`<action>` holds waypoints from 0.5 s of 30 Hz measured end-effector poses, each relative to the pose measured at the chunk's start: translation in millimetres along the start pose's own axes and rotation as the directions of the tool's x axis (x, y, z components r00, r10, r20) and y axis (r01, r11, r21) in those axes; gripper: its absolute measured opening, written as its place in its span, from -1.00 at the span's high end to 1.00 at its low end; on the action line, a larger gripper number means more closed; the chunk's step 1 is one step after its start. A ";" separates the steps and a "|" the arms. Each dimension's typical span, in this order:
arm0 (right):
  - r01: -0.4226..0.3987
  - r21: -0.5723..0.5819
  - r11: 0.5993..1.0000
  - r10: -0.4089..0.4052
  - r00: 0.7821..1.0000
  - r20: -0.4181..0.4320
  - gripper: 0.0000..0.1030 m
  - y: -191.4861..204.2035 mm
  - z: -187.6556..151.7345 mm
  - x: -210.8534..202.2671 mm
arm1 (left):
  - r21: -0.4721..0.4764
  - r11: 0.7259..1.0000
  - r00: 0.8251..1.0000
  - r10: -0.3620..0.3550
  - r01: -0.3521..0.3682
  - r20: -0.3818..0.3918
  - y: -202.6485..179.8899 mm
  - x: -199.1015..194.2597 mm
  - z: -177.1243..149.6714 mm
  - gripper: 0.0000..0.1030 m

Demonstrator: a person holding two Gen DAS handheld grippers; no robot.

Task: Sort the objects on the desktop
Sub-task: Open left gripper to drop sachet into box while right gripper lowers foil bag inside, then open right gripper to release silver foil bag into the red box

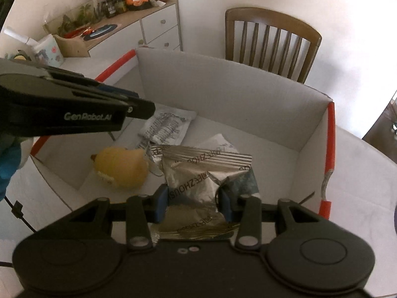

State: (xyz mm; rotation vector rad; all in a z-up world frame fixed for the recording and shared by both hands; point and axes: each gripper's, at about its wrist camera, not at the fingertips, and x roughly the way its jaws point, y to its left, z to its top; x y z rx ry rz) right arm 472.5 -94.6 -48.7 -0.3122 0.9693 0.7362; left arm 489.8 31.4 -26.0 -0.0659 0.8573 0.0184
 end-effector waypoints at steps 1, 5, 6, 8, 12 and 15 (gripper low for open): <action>-0.001 -0.003 1.000 0.001 1.000 0.000 0.14 0.6 0.4 0.1 | -0.005 1.000 1.000 -0.003 0.003 0.000 0.2 -0.7 -0.7 0.65; -0.003 -0.015 1.000 0.003 1.000 0.004 0.12 4.1 -0.4 -1.8 | -0.025 1.000 1.000 -0.012 0.012 -0.001 0.6 -4.2 -1.2 0.65; -0.006 -0.014 1.000 0.007 1.000 0.005 0.10 3.9 -0.4 -2.4 | -0.028 1.000 1.000 -0.013 0.013 -0.001 0.7 -5.8 -1.1 0.65; -0.013 -0.007 1.000 0.013 1.000 0.009 0.02 3.4 1.8 -4.8 | -0.034 0.999 1.000 -0.016 0.016 0.000 1.2 -9.3 -1.5 0.65; -0.015 -0.004 1.000 0.015 0.999 0.029 -0.06 2.2 3.0 -15.9 | -0.050 0.998 1.000 -0.024 0.024 0.004 2.0 -18.7 -2.1 0.65; -0.017 0.001 1.000 0.017 0.999 0.038 -0.07 2.1 1.9 -27.5 | -0.058 0.998 0.999 -0.031 0.031 0.012 2.0 -29.0 -3.2 0.65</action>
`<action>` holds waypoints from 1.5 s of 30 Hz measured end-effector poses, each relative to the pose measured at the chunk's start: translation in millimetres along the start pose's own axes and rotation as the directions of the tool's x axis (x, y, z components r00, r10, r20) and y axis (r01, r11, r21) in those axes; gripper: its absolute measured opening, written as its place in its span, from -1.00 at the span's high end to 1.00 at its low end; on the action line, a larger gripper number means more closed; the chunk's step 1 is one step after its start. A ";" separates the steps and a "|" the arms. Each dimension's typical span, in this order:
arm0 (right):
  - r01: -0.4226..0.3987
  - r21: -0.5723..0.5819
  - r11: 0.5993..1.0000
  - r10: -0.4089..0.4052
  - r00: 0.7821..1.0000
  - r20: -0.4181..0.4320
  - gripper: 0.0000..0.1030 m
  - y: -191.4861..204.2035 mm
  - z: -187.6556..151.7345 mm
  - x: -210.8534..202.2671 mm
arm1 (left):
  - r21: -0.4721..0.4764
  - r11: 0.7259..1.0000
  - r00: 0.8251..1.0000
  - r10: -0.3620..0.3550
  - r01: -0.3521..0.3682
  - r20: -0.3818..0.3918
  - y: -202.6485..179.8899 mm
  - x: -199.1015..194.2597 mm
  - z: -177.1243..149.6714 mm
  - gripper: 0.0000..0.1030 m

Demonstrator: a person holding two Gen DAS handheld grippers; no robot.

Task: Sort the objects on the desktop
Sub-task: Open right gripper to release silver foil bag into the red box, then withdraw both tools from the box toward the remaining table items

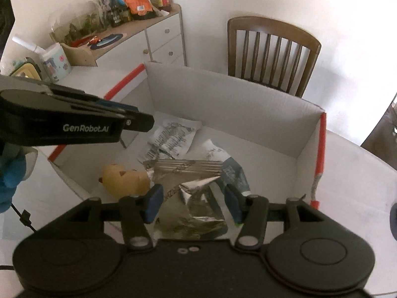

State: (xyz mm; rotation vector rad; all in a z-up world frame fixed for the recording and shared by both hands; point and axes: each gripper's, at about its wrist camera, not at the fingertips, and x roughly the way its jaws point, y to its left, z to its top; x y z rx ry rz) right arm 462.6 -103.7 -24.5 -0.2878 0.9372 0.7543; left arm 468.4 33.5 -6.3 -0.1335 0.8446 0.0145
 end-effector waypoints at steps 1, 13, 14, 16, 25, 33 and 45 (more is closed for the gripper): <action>0.002 -0.001 1.000 -0.002 1.000 0.004 -0.08 0.6 -0.4 -3.7 | -0.007 1.000 1.000 -0.005 0.005 0.000 0.1 -3.6 -0.2 0.65; -0.004 0.012 1.000 0.004 0.998 0.065 -0.12 8.0 -7.3 -47.4 | -0.003 0.999 0.999 -0.050 0.050 -0.010 -10.5 -43.7 -15.0 0.65; -0.004 0.015 1.000 0.003 0.997 0.071 -0.12 8.2 -8.0 -50.6 | 0.000 0.999 0.999 -0.051 0.051 -0.015 -12.0 -46.5 -16.8 0.65; -0.003 0.023 1.000 0.001 0.997 0.078 -0.13 8.1 -9.9 -55.9 | 0.001 0.999 0.999 -0.050 0.050 -0.016 -13.8 -53.0 -19.6 0.65; -0.016 0.070 0.997 0.009 0.995 0.101 -0.20 7.0 -19.6 -76.0 | 0.003 0.999 0.998 -0.054 0.054 -0.018 -17.0 -74.6 -34.5 0.65; -0.026 0.114 0.993 0.011 0.992 0.129 -0.25 5.1 -29.4 -98.3 | 0.006 0.998 0.998 -0.057 0.058 -0.021 -16.9 -90.0 -47.5 0.40; -0.021 0.155 0.988 -0.005 0.986 0.165 -0.31 15.1 -49.5 -130.4 | 0.011 0.997 0.997 -0.081 0.081 -0.002 -13.5 -115.0 -66.4 -0.45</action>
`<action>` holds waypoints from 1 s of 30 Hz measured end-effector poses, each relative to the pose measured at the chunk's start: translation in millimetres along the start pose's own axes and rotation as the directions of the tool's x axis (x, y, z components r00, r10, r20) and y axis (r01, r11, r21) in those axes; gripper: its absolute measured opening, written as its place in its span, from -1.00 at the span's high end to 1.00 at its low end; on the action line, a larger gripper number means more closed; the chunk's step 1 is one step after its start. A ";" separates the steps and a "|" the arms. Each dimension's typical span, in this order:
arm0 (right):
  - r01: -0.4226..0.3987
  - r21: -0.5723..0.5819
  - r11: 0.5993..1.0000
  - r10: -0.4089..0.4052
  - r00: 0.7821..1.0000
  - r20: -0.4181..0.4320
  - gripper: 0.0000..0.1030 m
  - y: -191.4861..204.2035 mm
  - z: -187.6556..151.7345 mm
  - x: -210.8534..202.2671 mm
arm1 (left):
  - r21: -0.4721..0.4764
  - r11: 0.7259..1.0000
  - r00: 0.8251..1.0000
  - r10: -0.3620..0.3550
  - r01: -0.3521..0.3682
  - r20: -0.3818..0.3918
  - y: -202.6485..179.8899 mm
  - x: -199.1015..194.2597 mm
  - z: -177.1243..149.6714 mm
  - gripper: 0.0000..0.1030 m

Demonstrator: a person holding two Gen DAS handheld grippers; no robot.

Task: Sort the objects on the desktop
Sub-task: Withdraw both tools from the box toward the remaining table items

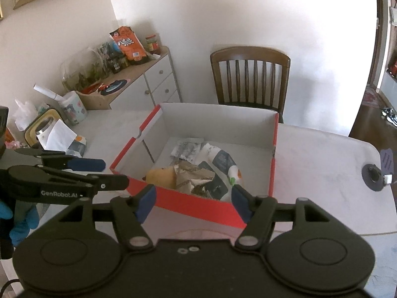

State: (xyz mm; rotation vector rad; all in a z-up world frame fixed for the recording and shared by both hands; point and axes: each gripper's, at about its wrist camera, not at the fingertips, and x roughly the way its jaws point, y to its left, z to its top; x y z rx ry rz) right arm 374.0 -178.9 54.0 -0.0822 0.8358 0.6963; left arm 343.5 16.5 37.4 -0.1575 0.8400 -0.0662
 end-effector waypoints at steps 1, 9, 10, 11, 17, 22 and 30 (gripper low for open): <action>0.003 0.002 1.000 -0.003 1.000 0.002 -0.31 1.6 -1.9 -2.3 | 0.001 1.000 1.000 -0.004 0.004 0.000 0.3 -2.0 -1.7 -0.47; 0.027 0.020 0.999 -0.027 0.999 0.019 -0.33 14.6 -15.6 -18.1 | 0.023 1.000 1.000 -0.005 0.005 0.020 -0.6 -20.7 -17.0 -1.00; 0.029 0.023 0.999 -0.029 0.999 0.022 -0.33 16.9 -17.7 -20.9 | 0.026 1.000 1.000 -0.004 0.003 0.027 -0.4 -23.7 -19.2 -1.00; 0.029 0.025 0.999 -0.030 0.999 0.024 -0.33 18.1 -19.4 -22.6 | 0.026 1.000 1.000 -0.007 0.007 0.027 0.1 -25.8 -20.9 -1.00; 0.044 0.045 0.998 -0.045 0.998 0.033 -0.34 26.2 -32.4 -34.9 | 0.024 0.999 0.999 -0.025 0.024 0.034 1.8 -39.9 -32.9 -1.00; 0.052 0.057 0.997 -0.054 0.998 0.035 -0.34 34.1 -47.1 -43.7 | 0.038 0.999 0.998 -0.026 0.024 0.052 0.7 -56.1 -44.8 -1.00; 0.053 0.055 0.997 -0.057 0.996 0.072 -0.34 46.2 -70.3 -58.4 | 0.030 0.998 0.997 -0.048 0.046 0.061 1.5 -75.6 -63.3 -1.00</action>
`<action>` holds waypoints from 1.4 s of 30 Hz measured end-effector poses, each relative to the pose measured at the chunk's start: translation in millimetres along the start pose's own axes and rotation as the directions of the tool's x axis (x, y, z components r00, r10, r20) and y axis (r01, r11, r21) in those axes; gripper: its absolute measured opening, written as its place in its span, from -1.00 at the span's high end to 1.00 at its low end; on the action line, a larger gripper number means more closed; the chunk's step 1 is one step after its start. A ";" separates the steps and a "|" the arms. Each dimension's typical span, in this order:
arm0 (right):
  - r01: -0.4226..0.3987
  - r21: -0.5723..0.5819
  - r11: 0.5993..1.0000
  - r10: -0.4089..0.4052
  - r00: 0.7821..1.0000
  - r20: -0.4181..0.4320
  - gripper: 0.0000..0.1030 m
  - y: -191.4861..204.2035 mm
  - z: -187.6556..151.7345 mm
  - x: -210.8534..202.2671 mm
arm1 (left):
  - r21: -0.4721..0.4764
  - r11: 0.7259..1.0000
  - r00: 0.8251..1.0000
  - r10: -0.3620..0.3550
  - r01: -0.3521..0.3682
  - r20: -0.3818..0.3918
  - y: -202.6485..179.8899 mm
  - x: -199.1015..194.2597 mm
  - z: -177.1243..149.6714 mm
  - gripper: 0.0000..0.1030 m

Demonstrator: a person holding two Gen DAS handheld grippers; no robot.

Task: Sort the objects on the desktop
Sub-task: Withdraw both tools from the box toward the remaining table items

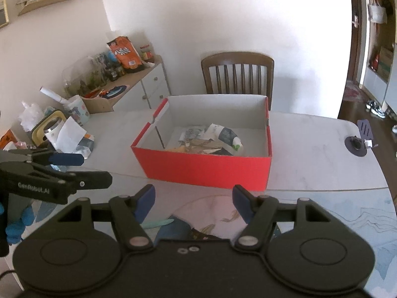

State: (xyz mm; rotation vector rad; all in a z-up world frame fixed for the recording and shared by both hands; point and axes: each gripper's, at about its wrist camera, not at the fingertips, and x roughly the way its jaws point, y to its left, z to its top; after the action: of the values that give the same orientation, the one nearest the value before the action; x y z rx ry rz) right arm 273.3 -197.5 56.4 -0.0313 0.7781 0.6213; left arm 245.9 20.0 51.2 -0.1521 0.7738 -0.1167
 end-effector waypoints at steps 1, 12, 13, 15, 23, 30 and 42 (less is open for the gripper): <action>-0.004 -0.006 1.000 0.004 1.000 0.005 -0.34 2.2 -3.4 -1.8 | -0.001 1.000 1.000 0.000 0.000 0.002 -0.5 -2.7 -2.6 -1.00; 0.004 0.028 1.000 -0.006 0.998 0.059 -0.35 11.3 -31.5 -18.6 | 0.013 0.999 0.999 -0.040 0.040 -0.003 -7.1 -17.4 -29.2 -1.00; 0.011 0.030 0.999 -0.012 0.998 0.057 -0.35 12.2 -34.4 -18.8 | 0.021 0.999 1.000 -0.030 0.030 0.005 -8.8 -18.8 -32.8 -1.00; 0.014 0.024 1.000 -0.015 0.998 0.059 -0.34 14.7 -40.1 -19.2 | 0.024 0.999 0.999 -0.029 0.028 0.017 -10.1 -21.0 -38.0 -1.00; -0.007 0.046 0.999 0.004 0.998 0.063 -0.35 17.0 -59.5 -22.2 | -0.040 0.998 0.998 -0.053 0.055 0.041 -2.3 -29.2 -62.1 -1.00; 0.024 0.033 0.999 -0.027 0.997 0.075 -0.38 14.4 -78.5 -23.5 | -0.077 0.994 0.997 -0.076 0.077 0.016 1.0 -30.8 -86.1 -1.00; 0.084 0.053 0.995 -0.085 0.996 0.009 -0.37 5.2 -108.8 -10.2 | -0.017 0.998 0.998 -0.065 0.064 -0.012 -20.1 -12.3 -117.7 -0.98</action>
State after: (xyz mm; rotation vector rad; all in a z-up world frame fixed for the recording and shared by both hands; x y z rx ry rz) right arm 194.6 -225.4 -14.2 -0.0126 0.7774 0.5200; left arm 153.5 -8.8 -19.7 -0.1925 0.7825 -0.1724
